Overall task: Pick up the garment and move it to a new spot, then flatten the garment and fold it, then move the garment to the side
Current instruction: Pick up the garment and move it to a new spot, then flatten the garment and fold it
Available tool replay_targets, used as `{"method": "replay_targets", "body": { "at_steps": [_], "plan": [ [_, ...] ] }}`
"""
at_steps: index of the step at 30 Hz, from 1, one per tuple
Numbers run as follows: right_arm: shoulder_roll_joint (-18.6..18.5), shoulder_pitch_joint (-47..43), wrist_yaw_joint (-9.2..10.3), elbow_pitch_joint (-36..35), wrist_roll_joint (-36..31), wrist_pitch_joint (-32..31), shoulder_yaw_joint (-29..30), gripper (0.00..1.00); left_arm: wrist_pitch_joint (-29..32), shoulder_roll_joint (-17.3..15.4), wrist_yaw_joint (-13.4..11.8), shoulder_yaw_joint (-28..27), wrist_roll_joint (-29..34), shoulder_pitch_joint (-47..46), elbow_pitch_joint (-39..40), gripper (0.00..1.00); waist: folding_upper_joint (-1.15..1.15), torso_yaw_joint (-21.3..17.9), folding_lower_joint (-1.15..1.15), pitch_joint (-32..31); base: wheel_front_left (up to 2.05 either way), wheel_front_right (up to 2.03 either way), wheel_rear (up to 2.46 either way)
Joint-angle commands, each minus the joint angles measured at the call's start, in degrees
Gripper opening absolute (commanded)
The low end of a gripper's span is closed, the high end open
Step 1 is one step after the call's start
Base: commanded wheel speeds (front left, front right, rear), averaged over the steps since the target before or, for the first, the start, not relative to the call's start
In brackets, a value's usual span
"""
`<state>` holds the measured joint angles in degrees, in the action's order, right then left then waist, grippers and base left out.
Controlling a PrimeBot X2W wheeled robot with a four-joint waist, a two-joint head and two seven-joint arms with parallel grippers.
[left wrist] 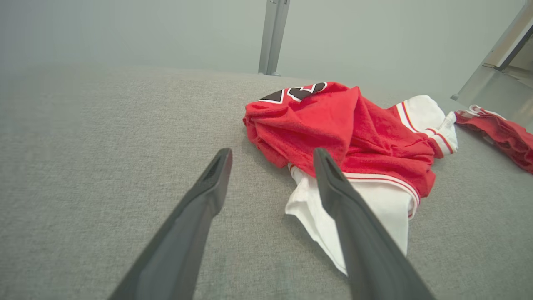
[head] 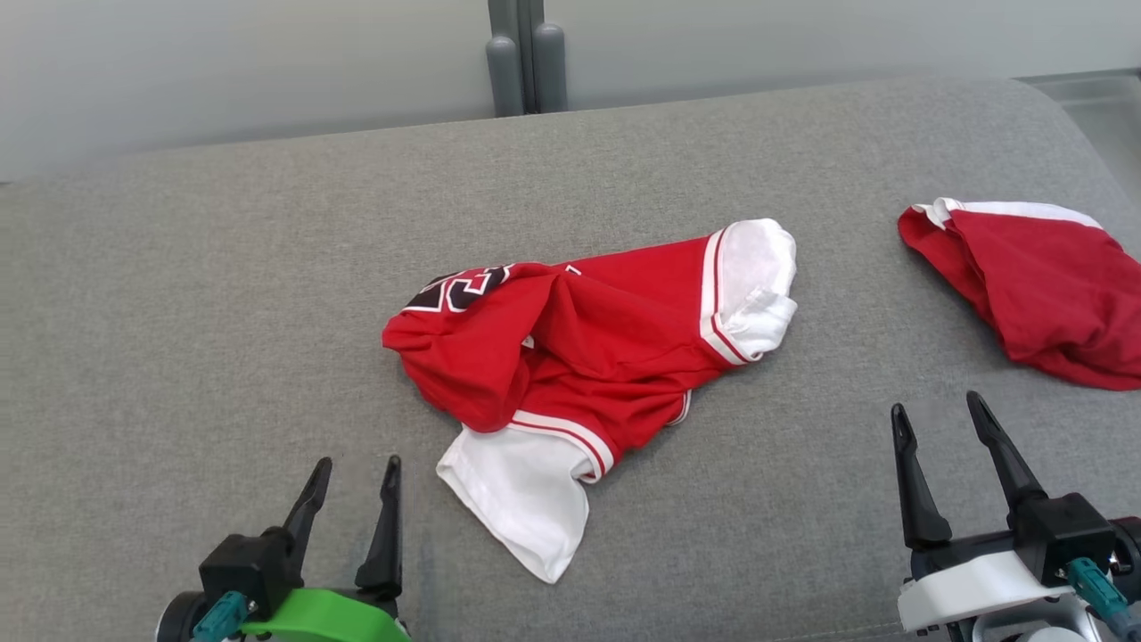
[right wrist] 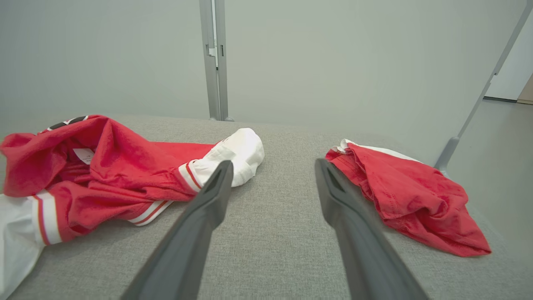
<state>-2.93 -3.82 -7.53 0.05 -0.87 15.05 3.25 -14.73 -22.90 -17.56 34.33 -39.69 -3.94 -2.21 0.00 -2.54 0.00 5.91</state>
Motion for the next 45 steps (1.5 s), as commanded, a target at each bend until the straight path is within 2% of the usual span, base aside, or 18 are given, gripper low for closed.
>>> {"method": "replay_targets", "body": {
  "at_steps": [1, 5, 18, 25, 32, 41, 45],
  "plan": [
    [0.0, -1.5, 0.1, -0.3, -0.3, 0.2, 0.7, 1.0, -0.5, -0.9, 1.2, -1.6, 0.7, 2.4, -0.6, 1.0, 0.0, 2.2, 0.0, -2.1, 0.0, 0.0, 0.0],
    [0.0, -2.1, 0.09, -0.3, -0.3, 0.2, 1.7, 1.0, -0.5, -0.8, 2.7, -4.5, 2.7, 4.4, -1.3, 1.0, 0.0, 3.1, 0.0, -2.8, 0.0, 0.0, 0.0],
    [0.0, -3.1, 0.1, 1.6, -0.5, 0.2, 3.9, 1.0, -0.5, 5.2, 14.4, -19.8, 11.9, 11.8, -4.6, 1.0, 0.0, 4.2, 0.0, -4.5, 0.0, 0.0, 0.0],
    [0.0, -3.4, 0.1, 3.4, -0.4, 0.2, 5.6, 1.0, -0.5, 8.3, 18.6, -26.3, 16.9, 13.7, -5.6, 1.0, 0.0, 4.3, 0.0, -5.4, 0.0, 0.0, 0.0],
    [0.0, -3.5, 0.1, 4.3, -0.1, 0.2, 5.8, 1.0, -0.5, 10.8, 21.6, -29.9, 20.5, 14.4, -6.1, 1.0, 0.0, 3.9, 0.0, -5.4, 0.0, 0.0, 0.0],
    [0.0, -2.8, 0.1, 4.9, -0.1, 0.2, 5.4, 1.0, -0.5, 13.0, 23.6, -32.2, 23.2, 14.2, -6.9, 1.0, 0.0, 3.5, 0.0, -5.5, 0.0, 0.0, 0.0],
    [0.0, -2.1, 0.09, 4.4, 0.0, 0.2, 5.7, 1.0, -0.5, 14.5, 24.0, -31.6, 24.1, 12.1, -6.2, 1.0, 0.0, 3.5, 0.0, -4.3, 0.0, 0.0, 0.0]
  ]
}}
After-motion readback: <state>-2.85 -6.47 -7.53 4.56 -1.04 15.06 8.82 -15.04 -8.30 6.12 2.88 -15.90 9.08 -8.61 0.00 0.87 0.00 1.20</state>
